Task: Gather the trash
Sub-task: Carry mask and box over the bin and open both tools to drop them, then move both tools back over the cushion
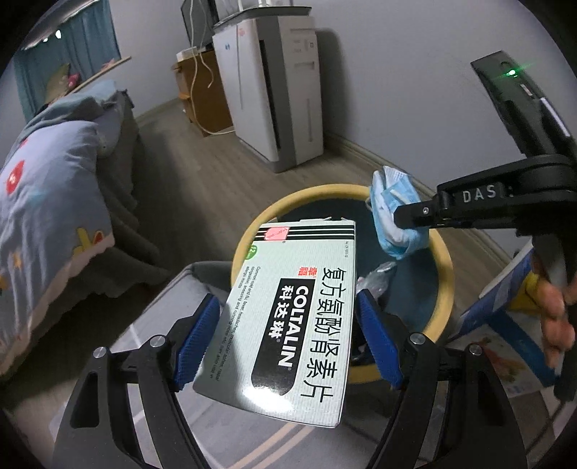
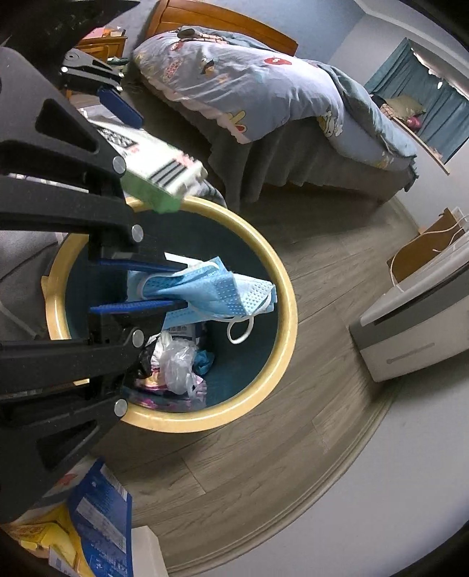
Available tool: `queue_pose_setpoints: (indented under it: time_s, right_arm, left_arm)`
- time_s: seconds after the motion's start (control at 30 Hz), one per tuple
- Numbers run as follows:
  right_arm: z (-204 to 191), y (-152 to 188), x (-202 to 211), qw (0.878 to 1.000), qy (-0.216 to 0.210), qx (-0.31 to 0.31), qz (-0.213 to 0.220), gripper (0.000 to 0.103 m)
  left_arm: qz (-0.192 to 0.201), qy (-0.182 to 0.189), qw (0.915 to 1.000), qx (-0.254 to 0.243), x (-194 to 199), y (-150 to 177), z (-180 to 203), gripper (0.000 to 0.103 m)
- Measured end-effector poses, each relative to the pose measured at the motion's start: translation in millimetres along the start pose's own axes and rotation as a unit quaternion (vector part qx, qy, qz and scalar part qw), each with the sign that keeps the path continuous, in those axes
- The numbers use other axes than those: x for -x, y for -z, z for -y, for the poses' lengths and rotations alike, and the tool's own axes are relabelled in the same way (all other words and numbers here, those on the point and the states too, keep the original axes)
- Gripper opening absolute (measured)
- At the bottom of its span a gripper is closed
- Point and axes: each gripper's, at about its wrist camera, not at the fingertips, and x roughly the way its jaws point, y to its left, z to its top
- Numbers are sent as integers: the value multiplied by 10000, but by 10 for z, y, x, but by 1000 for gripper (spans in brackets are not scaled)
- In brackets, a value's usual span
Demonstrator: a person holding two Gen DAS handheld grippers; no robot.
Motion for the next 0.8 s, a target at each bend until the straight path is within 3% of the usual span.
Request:
queue_pose_setpoints:
  time_s: [0.07, 0.13, 0.23, 0.3, 0.37, 0.5, 0.8]
  right_arm:
    - [-22, -17, 16, 10000, -8, 43, 51, 15]
    - [-31, -34, 23, 9999, 19, 69, 81, 19]
    - [-18, -32, 40, 9999, 38, 54, 107, 38]
    - [-13, -34, 48, 9999, 56, 35, 124, 56]
    - [-23, -36, 60, 9999, 38, 27, 154, 63]
    - [-90, -39, 91, 9998, -38, 68, 188, 88]
    - [-603, 179, 285, 9975, 4, 645, 280, 95]
  left_arm:
    - [21, -49, 10000, 37, -16, -5, -4, 79]
    - [24, -91, 9999, 66, -21, 26, -32, 88]
    - [67, -93, 9999, 120, -11, 51, -44, 90]
    - [42, -86, 9998, 179, -17, 50, -69, 91]
    - [41, -79, 9996, 253, 8, 60, -98, 92]
    - [111, -89, 9992, 365, 138, 111, -186, 95]
    - [271, -501, 9968, 567, 820, 425, -609, 95]
